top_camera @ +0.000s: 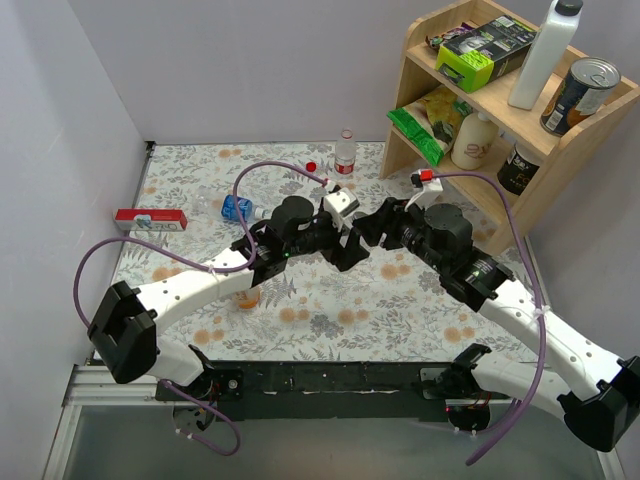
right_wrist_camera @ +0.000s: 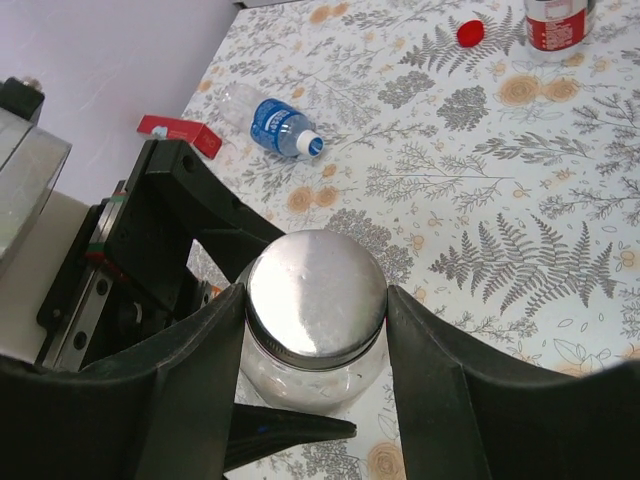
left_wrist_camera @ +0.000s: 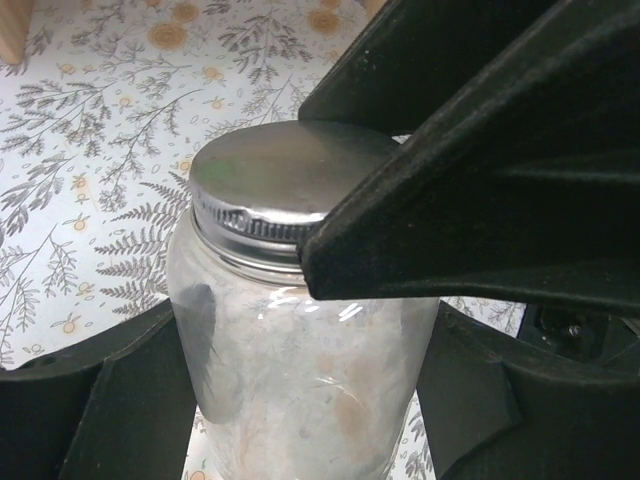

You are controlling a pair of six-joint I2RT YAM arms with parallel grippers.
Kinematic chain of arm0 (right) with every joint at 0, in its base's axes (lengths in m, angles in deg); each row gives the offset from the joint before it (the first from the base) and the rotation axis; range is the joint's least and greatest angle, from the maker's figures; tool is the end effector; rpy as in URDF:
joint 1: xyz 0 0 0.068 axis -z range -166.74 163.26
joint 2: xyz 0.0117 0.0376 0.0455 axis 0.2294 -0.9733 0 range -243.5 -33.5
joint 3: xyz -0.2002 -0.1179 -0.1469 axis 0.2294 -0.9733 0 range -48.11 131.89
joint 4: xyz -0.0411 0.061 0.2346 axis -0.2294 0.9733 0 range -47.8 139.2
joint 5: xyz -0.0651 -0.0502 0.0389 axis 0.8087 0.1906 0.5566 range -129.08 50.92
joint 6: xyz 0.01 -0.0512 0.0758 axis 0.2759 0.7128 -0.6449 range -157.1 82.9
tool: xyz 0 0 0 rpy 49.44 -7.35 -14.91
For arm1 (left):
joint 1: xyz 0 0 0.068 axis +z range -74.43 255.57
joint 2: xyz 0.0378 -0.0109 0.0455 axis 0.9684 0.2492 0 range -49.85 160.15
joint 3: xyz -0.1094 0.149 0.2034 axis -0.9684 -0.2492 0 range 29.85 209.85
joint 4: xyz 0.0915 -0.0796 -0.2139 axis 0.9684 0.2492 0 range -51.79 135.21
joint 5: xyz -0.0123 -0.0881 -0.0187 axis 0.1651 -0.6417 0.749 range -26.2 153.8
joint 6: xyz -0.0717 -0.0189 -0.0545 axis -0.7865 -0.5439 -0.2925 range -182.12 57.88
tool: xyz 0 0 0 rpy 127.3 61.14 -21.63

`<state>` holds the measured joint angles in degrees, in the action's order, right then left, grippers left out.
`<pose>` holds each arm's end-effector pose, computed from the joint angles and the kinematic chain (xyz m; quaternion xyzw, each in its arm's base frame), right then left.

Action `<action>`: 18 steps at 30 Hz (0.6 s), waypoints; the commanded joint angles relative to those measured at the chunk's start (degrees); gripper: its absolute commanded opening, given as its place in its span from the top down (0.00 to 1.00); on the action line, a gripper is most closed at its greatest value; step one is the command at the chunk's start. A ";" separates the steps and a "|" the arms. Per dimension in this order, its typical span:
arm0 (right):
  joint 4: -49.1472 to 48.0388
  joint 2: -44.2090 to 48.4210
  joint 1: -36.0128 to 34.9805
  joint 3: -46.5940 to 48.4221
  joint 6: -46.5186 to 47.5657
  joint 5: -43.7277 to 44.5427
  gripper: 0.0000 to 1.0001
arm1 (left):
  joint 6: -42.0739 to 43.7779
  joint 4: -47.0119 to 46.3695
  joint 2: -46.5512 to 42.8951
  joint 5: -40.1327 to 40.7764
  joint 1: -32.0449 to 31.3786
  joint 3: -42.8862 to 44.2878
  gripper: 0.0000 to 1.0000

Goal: Unscrew the bottle caps

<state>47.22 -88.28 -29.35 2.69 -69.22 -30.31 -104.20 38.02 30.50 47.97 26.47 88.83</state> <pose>0.1942 0.1614 0.3506 -0.0199 0.7595 0.3468 0.5500 0.2140 -0.2816 0.2930 0.1276 0.8109 -0.4794 0.3105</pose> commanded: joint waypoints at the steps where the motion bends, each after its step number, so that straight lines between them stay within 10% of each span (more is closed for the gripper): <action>1: -4.13 0.82 2.61 1.05 7.85 -13.41 0.73 | 1.05 -1.83 -4.15 -15.00 -0.30 1.05 0.60; 18: -17.58 1.09 11.15 -1.50 16.47 -58.43 0.74 | -3.79 -5.70 -5.39 -51.92 8.23 3.25 0.61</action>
<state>35.53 -86.08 -17.52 1.56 -56.46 -75.40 -106.11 35.64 27.38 9.37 36.00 88.85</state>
